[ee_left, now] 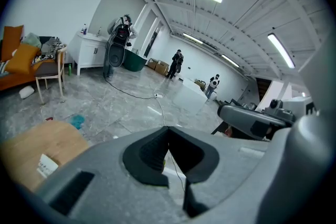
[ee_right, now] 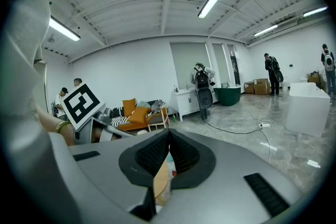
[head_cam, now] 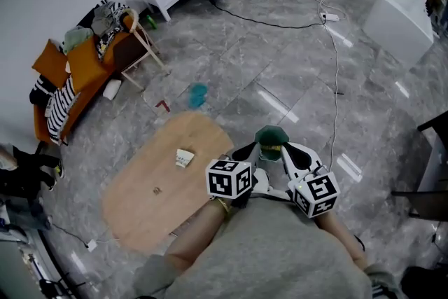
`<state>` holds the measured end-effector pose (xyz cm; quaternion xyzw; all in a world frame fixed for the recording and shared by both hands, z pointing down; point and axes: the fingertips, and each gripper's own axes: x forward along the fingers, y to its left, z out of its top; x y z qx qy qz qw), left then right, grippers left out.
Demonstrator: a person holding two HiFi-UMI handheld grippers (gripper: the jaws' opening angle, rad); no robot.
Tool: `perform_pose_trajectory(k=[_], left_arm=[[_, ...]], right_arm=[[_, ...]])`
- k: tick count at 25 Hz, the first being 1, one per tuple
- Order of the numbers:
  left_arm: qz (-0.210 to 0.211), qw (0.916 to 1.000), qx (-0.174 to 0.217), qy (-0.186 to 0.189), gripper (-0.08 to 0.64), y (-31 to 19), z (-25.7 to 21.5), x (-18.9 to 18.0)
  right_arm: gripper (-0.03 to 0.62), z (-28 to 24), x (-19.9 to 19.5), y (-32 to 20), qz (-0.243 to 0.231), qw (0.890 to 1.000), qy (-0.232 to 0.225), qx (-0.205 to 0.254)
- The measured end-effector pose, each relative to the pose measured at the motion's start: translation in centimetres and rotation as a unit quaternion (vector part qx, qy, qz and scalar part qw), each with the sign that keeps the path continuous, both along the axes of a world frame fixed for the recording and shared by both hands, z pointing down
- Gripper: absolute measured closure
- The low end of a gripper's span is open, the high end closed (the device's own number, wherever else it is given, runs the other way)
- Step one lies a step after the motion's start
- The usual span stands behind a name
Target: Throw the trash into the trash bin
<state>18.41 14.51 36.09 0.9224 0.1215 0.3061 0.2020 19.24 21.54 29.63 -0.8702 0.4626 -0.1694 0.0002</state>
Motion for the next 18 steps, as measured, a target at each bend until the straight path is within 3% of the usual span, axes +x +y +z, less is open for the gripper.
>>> perform_pose_trajectory(k=[12,18], left_arm=[[-0.032,0.9995,-0.006,-0.003,0.551,-1.2,0.4,-3.1],[-0.071,0.9973,-0.014,-0.007,0.551,-3.4,1.0,-4.5]], right_arm=[[0.583,0.7,-2.3,-1.5,-0.035,0.999,-0.006,-0.005],[0.583,1.1,-3.3,-3.7,-0.074,0.997,-0.002,-0.019]])
